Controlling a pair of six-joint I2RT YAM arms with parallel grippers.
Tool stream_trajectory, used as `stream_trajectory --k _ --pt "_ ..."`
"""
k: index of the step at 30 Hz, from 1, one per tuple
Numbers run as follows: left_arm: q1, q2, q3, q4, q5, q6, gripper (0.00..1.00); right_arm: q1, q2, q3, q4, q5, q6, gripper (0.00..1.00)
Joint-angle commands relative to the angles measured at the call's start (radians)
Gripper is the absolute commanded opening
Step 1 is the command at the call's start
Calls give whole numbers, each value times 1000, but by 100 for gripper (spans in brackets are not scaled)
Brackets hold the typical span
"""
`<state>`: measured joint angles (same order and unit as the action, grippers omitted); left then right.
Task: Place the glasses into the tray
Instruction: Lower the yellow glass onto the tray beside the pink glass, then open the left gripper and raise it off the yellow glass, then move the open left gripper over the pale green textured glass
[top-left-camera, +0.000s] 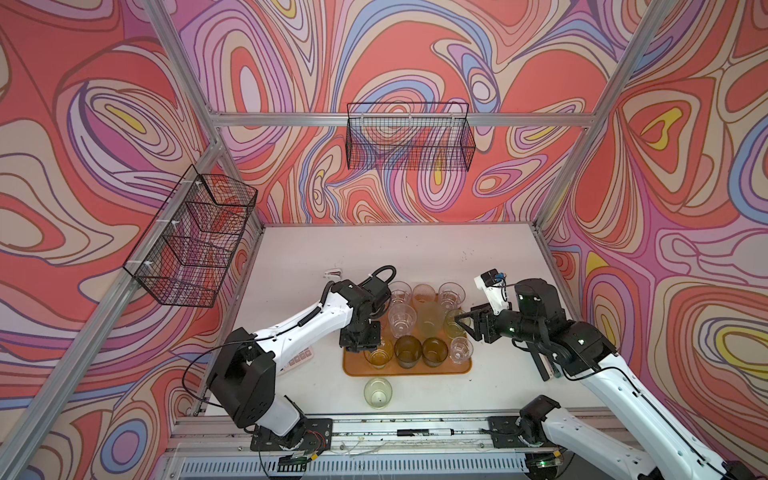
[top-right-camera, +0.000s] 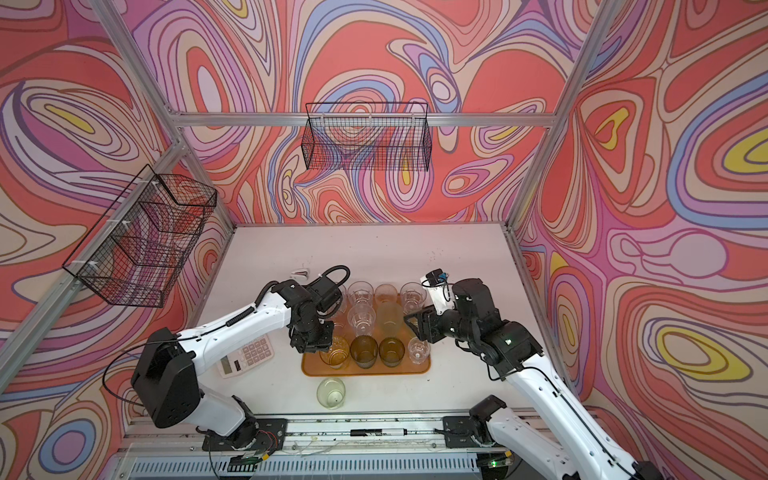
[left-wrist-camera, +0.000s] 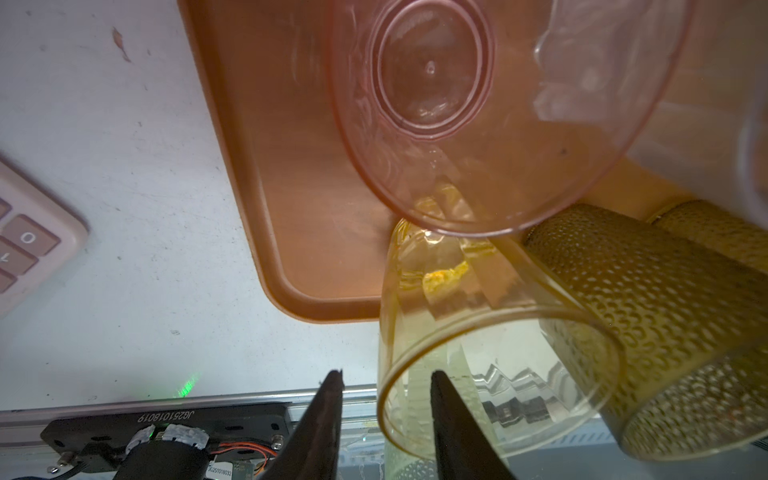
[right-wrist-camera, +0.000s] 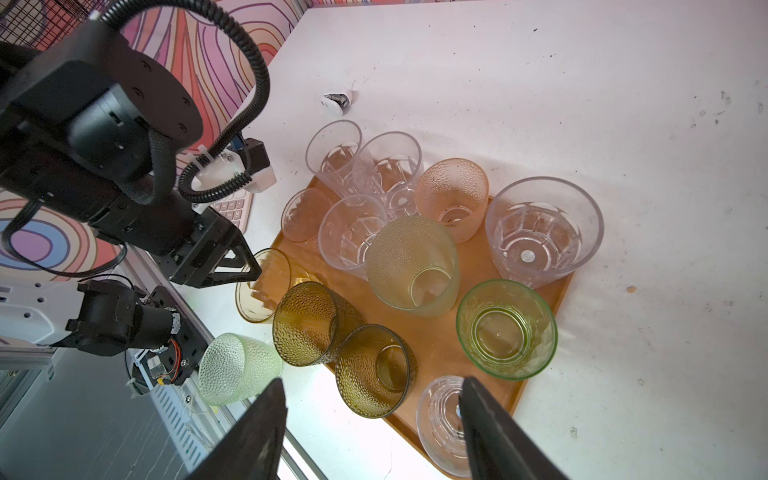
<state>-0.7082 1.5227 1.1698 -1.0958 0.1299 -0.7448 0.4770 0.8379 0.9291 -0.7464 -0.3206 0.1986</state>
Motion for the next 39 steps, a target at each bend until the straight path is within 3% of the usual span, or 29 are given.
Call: stream_trajectory --k 1,25,39 --pt "-7 -37 34 -71 -30 -10 40 -2 -8 -12 22 -8 -11 69" --pt "-13 -218 29 -235 -34 11 42 -3 -14 -13 24 -11 -12 69" --pt "-105 -292 -19 -251 -32 12 42 -2 -13 -13 26 -12 -13 69"
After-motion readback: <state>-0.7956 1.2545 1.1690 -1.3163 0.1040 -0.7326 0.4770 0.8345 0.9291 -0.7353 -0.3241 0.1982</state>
